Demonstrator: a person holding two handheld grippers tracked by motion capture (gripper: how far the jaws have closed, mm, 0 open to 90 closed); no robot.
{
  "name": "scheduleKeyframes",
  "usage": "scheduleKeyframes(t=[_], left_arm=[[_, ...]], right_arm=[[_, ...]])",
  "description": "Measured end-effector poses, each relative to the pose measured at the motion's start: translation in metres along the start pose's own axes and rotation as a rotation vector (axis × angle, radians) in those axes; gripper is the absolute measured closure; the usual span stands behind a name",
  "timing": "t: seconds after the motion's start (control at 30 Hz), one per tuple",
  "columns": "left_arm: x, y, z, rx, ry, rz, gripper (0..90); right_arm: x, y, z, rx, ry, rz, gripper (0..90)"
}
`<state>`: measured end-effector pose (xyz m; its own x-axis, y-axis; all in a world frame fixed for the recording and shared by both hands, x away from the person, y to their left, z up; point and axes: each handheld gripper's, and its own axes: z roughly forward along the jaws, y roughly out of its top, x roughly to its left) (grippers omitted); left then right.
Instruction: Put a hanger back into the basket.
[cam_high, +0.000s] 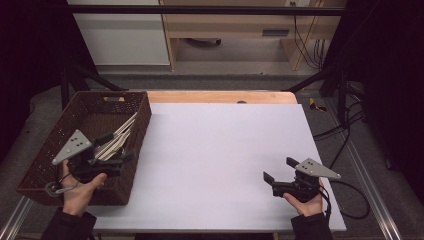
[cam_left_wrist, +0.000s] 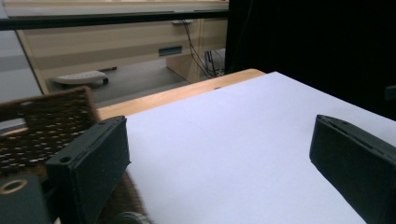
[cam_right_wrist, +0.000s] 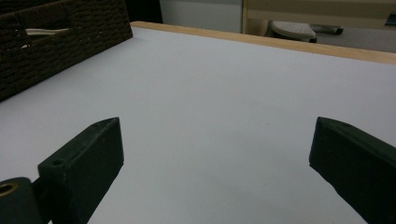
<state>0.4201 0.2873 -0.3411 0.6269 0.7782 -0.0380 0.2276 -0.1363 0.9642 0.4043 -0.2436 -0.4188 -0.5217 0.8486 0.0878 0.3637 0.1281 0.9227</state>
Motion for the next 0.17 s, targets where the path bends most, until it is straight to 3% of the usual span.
scheduleKeyframes(t=[0.17], left_arm=[[-0.015, -0.016, 0.013, 0.046, -0.018, 0.025, 4.5]], right_arm=[[-0.001, 0.0, 0.0, -0.006, -0.001, 0.003, 3.5]])
